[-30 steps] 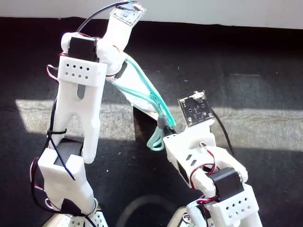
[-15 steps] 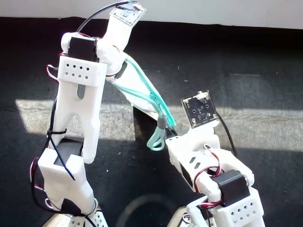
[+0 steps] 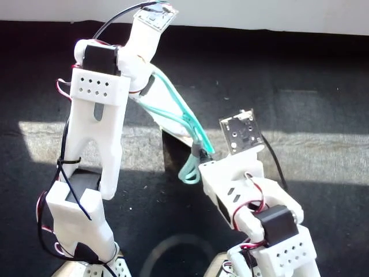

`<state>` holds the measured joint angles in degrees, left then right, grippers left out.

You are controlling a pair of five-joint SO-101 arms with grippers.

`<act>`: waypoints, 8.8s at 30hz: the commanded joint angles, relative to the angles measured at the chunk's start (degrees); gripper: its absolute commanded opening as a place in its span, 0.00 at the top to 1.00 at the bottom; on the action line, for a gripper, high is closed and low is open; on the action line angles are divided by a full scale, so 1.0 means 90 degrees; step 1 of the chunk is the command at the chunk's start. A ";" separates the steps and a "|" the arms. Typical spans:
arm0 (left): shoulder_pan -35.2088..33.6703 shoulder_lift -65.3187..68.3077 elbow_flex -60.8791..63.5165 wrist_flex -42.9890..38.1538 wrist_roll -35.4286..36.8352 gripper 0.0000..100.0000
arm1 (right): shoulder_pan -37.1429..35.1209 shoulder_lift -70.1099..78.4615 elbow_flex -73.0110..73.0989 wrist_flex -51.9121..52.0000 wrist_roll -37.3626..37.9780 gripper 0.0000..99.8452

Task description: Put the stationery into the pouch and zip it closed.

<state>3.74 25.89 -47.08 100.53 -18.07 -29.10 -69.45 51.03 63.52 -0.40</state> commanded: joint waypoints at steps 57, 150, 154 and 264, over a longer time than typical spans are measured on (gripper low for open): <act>-0.0161 0.0230 0.0171 -0.0010 -0.0117 0.99 | -0.0864 -0.0015 0.0464 -0.1411 -0.0391 0.69; 0.0933 -0.1304 0.0034 -0.0010 -0.0117 0.84 | 0.0825 0.1841 -0.3580 0.1392 0.0899 0.99; 0.0884 -0.2007 0.0034 0.0010 -0.0117 0.84 | 0.0825 0.1841 -0.3433 0.1392 0.0899 0.99; 0.0972 -0.4547 0.3726 -0.0908 0.4464 0.91 | -0.0083 0.5788 -0.2984 -0.4459 0.2403 0.99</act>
<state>9.89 -12.97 -10.86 92.53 21.49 -29.01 -21.36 26.95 23.08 21.67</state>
